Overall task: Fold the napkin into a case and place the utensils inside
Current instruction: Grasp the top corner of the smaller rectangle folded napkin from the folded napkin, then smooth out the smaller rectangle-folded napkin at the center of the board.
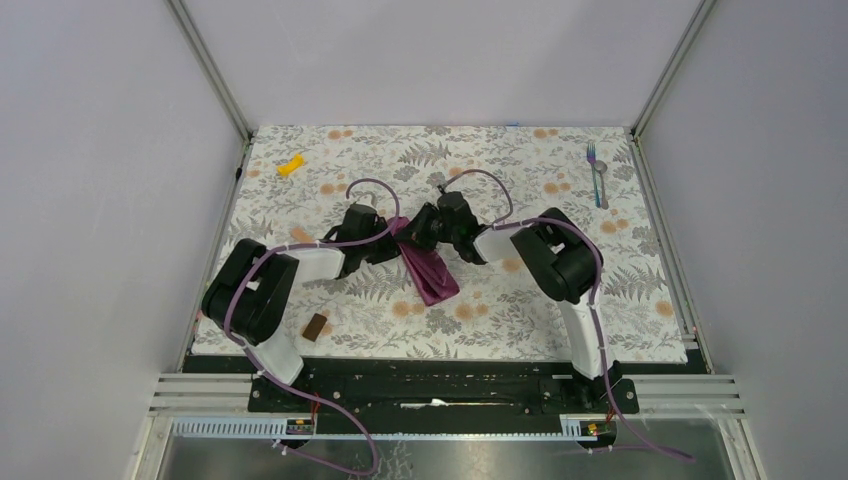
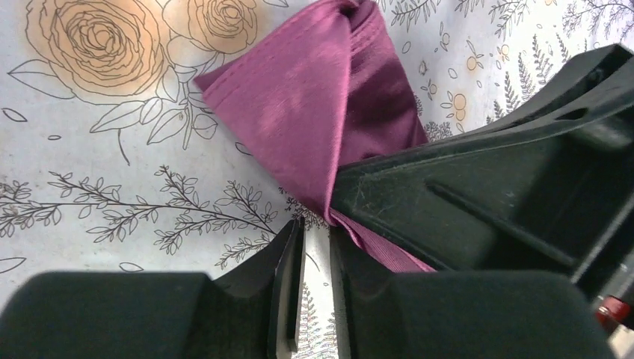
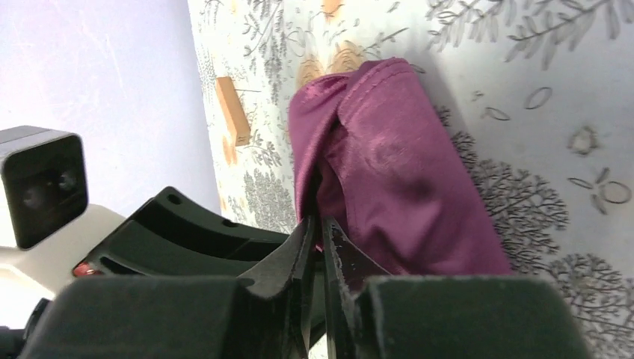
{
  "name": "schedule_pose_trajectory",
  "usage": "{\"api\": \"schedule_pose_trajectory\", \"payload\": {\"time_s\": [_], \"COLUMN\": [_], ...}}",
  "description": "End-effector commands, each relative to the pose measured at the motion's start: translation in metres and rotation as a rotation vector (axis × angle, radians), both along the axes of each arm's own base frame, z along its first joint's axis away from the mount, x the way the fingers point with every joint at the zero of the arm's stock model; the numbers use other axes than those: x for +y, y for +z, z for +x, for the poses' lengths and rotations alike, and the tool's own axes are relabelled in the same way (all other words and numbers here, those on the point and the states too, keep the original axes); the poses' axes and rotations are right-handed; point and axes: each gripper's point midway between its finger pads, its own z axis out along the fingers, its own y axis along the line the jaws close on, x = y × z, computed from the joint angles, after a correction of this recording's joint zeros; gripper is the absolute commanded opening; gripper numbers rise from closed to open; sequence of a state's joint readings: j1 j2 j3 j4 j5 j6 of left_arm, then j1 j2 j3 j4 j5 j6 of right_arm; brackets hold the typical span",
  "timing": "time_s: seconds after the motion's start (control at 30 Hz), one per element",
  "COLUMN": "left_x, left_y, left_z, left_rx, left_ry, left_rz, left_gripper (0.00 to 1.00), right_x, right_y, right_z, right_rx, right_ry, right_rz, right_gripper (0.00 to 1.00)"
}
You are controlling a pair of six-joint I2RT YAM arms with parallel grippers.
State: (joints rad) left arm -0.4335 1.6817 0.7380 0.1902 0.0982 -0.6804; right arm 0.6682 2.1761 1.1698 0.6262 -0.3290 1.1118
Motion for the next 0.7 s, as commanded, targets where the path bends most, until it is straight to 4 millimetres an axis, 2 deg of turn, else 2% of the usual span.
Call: {"api": "schedule_pose_trajectory", "payload": {"time_s": [0.0, 0.07, 0.13, 0.2, 0.37, 0.43, 0.53, 0.67], "left_x": [0.010, 0.014, 0.016, 0.016, 0.009, 0.007, 0.004, -0.010], "left_y": [-0.019, -0.014, -0.007, -0.004, 0.002, 0.002, 0.001, 0.003], "left_z": [-0.027, -0.029, -0.032, -0.040, -0.058, -0.064, -0.069, -0.074], "left_rx": [0.097, 0.085, 0.073, 0.074, 0.090, 0.100, 0.112, 0.128], "left_ry": [-0.039, -0.042, -0.047, -0.059, -0.085, -0.090, -0.088, -0.098], "left_rz": [0.084, 0.096, 0.097, 0.083, 0.002, -0.026, -0.058, -0.168], "left_gripper": [0.26, 0.29, 0.31, 0.32, 0.33, 0.33, 0.33, 0.37], "right_x": [0.008, -0.007, -0.023, -0.038, -0.072, -0.084, -0.095, -0.091], "right_y": [0.056, 0.070, 0.071, 0.076, 0.075, 0.067, 0.059, 0.045], "right_z": [-0.001, -0.010, -0.025, -0.035, -0.066, -0.070, -0.070, -0.081], "right_rx": [-0.103, -0.141, -0.155, -0.231, -0.384, -0.405, -0.429, -0.464], "right_ry": [0.034, 0.059, 0.116, 0.181, 0.420, 0.492, 0.550, 0.628], "right_rz": [0.011, -0.040, -0.136, -0.224, -0.432, -0.524, -0.620, -0.693], "right_gripper": [0.15, 0.18, 0.22, 0.32, 0.54, 0.60, 0.63, 0.64]}}
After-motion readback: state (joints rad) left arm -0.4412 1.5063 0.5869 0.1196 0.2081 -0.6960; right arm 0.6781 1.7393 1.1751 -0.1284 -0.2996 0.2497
